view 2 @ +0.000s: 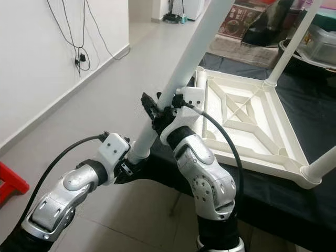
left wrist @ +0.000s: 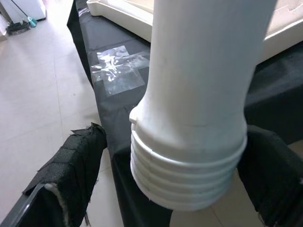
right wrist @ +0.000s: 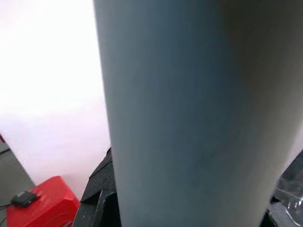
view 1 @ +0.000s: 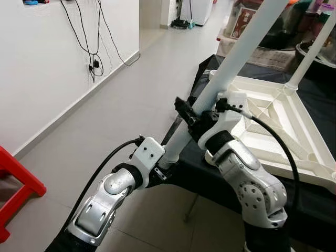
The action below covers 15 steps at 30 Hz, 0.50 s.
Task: Building children table
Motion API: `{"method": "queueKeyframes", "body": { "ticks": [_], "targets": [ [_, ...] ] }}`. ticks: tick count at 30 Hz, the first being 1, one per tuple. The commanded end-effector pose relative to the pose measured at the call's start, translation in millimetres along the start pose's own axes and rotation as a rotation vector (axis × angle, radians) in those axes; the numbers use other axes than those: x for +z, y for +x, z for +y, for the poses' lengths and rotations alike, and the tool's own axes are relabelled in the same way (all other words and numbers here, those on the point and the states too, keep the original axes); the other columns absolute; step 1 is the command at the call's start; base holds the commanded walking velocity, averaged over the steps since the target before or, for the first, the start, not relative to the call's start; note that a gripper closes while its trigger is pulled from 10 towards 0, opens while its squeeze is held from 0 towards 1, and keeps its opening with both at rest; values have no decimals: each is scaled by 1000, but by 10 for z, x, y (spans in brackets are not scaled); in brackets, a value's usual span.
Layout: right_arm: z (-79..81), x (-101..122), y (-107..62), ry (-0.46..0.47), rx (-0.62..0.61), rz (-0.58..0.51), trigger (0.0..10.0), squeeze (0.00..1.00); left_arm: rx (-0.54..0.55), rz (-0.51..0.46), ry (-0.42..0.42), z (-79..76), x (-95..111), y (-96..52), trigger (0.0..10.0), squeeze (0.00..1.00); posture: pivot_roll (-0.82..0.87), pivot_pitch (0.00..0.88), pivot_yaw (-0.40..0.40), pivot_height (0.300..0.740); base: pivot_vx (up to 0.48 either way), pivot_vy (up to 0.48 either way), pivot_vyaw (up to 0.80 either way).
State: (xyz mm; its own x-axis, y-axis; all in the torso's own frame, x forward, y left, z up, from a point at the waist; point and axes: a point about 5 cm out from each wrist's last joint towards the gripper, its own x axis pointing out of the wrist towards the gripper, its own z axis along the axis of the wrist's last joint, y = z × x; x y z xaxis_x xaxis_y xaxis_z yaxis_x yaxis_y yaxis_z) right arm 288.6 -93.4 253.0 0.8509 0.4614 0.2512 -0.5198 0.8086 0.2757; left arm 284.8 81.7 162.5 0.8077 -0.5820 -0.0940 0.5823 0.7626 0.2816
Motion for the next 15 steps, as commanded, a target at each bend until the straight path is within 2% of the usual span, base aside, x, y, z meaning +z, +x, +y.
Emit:
{"method": "queueKeyframes", "body": {
  "ticks": [1, 5, 14, 15],
  "targets": [
    [19, 19, -38, 6, 24, 1, 10000, 0, -3, 4, -2, -10, -19, 24, 10000, 0, 100, 32, -100, 740, 0, 0, 0],
    [99, 6, -79, 28, 98, 24, 10000, 0, -15, -12, 3, -42, -46, 89, 10000, 0, 94, 27, -95, 740, 0, 0, 0],
    [186, -42, -92, 37, 140, 42, 10000, 0, -38, -20, -6, -94, -55, 119, 10000, 0, 92, 25, -94, 740, 0, 0, 0],
    [199, -49, -96, 41, 146, 44, 10000, 0, -46, -21, -12, -108, -63, 123, 0, 0, 90, 24, -94, 740, 0, 0, 0]
  ]
}}
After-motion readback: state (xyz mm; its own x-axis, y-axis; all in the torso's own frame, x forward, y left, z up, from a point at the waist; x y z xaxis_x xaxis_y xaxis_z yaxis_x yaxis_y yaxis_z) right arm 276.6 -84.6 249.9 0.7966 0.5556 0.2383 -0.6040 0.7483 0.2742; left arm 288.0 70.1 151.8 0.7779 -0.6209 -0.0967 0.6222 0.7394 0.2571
